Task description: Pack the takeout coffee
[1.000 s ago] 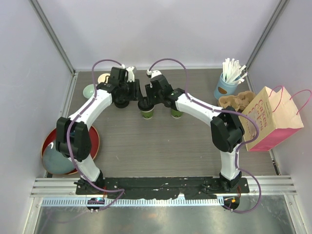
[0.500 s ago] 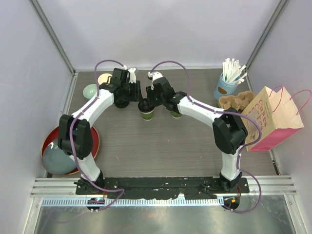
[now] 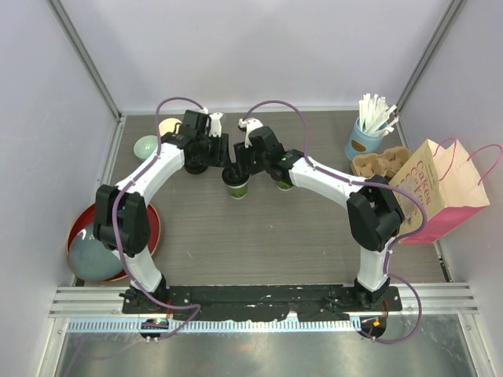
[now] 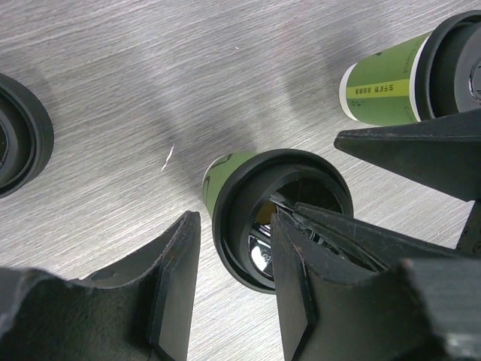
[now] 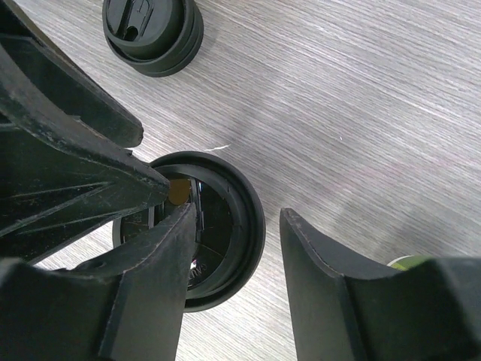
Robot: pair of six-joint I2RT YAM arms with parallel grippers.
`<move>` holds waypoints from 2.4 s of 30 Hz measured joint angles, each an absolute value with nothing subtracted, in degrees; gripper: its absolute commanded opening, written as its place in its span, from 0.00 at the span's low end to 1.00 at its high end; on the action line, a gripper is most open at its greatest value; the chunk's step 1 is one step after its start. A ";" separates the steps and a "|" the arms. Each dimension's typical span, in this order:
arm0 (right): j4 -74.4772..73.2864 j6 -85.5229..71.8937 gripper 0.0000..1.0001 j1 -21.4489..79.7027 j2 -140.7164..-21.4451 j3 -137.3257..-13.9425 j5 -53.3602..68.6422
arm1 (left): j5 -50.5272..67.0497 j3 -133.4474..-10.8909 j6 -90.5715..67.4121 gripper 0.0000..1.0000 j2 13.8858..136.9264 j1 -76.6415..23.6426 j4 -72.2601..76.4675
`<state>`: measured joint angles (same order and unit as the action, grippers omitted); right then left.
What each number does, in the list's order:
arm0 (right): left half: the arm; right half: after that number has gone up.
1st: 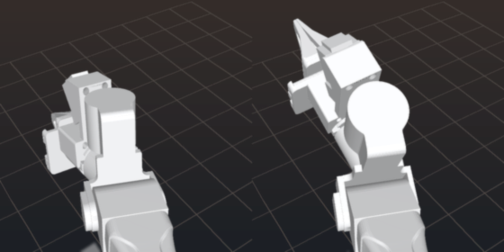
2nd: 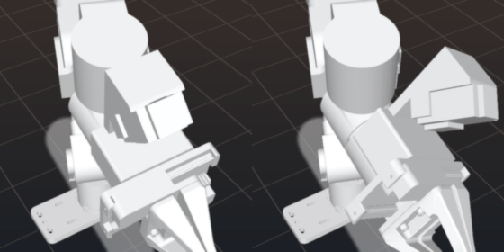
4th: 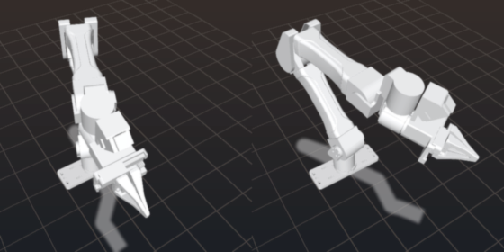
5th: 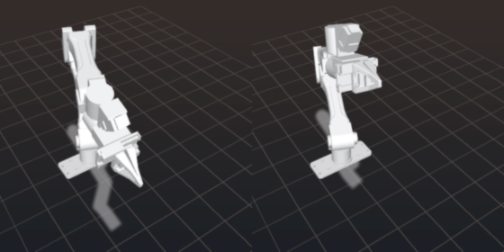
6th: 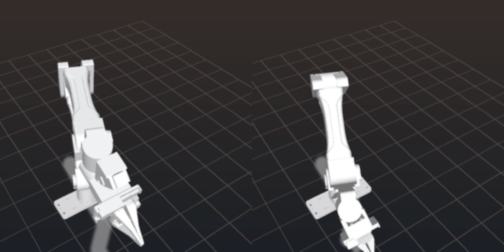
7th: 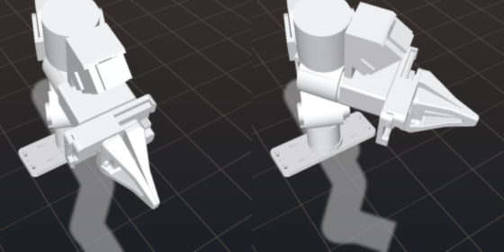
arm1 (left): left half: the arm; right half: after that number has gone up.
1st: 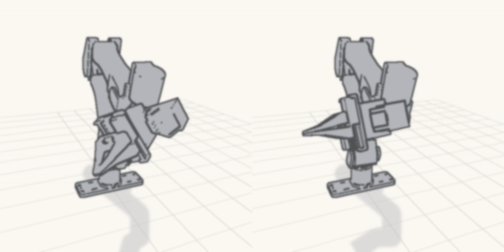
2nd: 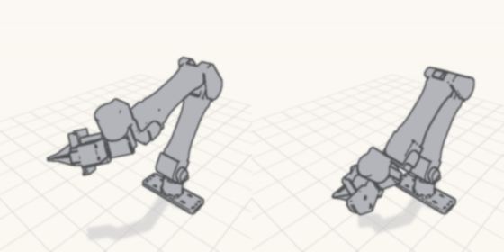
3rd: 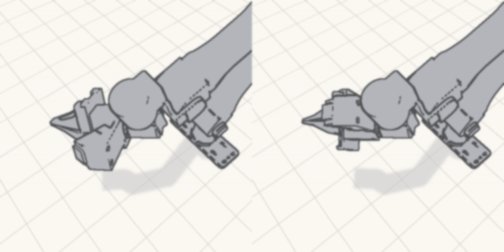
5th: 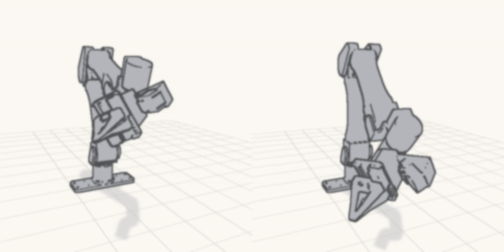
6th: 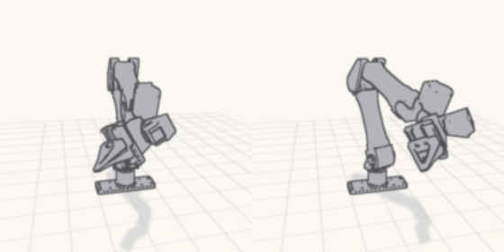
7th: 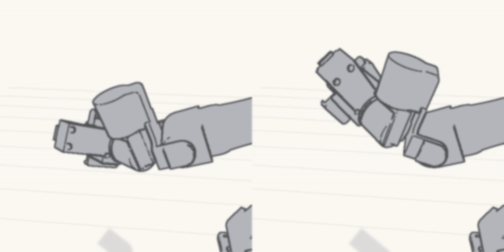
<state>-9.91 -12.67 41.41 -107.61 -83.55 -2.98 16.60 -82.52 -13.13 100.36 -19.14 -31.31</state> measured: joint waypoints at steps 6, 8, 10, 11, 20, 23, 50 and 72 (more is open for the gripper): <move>-10.44 -10.39 0.58 41.01 -106.69 -83.68 -1.72 | 17.47 -84.77 -10.33 0.46 100.36 -19.22 -32.93; -10.68 -8.88 0.58 41.01 -105.56 -83.66 -0.62 | 17.98 -85.54 -9.37 0.46 100.36 -19.25 -33.65; -10.59 -7.07 0.56 40.82 -103.88 -83.35 1.19 | 18.50 -86.17 -8.16 0.46 100.36 -19.22 -34.46; -10.02 -5.82 0.55 40.73 -102.61 -82.67 2.44 | 18.74 -86.41 -7.49 0.46 100.36 -19.25 -34.74; 3.53 12.16 0.54 40.64 -89.60 -63.18 16.88 | 20.03 -90.17 -2.70 0.47 101.06 -19.22 -37.76; 8.36 24.71 0.57 40.64 -87.74 -55.64 21.93 | 20.16 -92.23 -1.32 0.48 102.00 -19.25 -38.89; 18.24 68.95 0.43 42.06 -91.64 -48.88 23.59 | 22.52 -97.51 -1.26 0.50 107.20 -19.42 -43.79; 19.79 69.49 0.44 42.44 -92.01 -49.28 23.64 | 23.66 -97.51 -1.04 0.46 107.44 -19.97 -44.47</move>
